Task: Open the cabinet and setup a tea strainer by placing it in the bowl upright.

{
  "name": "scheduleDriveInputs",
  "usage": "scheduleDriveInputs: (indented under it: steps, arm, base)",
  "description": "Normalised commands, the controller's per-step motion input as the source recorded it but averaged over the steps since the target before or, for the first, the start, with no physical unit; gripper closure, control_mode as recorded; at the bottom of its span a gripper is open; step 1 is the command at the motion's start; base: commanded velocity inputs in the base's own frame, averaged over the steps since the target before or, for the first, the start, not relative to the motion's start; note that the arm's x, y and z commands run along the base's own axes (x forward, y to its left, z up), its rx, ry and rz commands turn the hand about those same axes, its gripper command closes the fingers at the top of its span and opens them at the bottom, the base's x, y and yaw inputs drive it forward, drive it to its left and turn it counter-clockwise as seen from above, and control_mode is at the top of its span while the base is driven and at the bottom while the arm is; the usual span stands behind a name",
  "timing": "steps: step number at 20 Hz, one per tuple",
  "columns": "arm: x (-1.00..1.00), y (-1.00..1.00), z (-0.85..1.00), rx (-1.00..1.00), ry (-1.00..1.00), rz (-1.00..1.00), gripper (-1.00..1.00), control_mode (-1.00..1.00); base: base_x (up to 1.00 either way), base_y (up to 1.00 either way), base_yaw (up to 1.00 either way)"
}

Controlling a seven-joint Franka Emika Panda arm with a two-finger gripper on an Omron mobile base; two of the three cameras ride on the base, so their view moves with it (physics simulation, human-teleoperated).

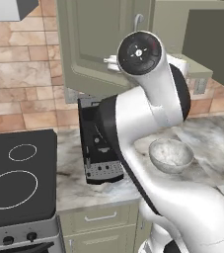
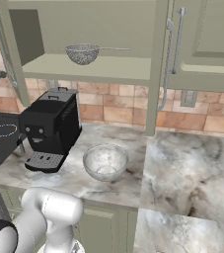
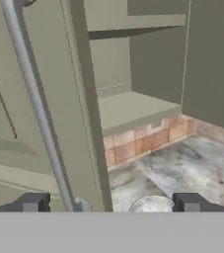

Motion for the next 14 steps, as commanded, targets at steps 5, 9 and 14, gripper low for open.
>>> scheduleDriveInputs:
  steps: [5, 9, 14]
  arm:
    - [-0.31, -0.72, 0.0, 0.51, 0.01, 0.05, -1.0, -1.0]
    - [0.0, -0.46, -0.05, 0.43, 0.07, 0.06, -1.0, -1.0]
    - [0.03, -0.33, -0.2, 0.43, 0.09, 0.07, -1.0, -1.0]
  base:
    - [0.0, 0.0, 0.0]
    - [0.0, 0.0, 0.0]
    - [0.0, 0.0, 0.0]
